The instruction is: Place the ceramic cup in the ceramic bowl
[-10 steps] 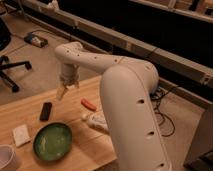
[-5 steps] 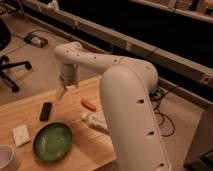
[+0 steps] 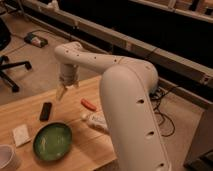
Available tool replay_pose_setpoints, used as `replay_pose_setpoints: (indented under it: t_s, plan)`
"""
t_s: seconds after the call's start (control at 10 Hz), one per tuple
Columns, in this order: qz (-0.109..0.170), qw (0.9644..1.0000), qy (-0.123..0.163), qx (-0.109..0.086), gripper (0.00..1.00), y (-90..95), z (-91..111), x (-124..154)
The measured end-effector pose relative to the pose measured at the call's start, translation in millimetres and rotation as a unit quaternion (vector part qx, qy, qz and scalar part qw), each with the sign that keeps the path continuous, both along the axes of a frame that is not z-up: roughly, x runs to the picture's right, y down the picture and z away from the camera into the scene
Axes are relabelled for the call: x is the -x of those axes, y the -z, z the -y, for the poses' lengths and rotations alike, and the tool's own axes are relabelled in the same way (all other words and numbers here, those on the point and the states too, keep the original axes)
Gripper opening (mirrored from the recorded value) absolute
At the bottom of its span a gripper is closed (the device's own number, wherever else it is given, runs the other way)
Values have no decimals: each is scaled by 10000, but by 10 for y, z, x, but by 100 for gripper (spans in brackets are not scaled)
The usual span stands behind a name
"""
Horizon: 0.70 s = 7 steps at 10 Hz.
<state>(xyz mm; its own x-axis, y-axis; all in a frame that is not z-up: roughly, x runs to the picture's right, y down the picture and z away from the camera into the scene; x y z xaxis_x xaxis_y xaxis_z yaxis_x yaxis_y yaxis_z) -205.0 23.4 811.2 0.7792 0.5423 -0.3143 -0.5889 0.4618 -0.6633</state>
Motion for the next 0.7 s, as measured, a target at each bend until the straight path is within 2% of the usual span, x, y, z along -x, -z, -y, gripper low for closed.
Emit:
replay_pose_setpoints:
  t_s: [0.3,0.6,0.7]
  plan:
    - [-11,10000,9,-4,80,-3,-6,-6]
    - [-137,9986,-89,-498,80,-154,35,-21]
    - [-142,9985,-104,-522,80,-161,35,-22]
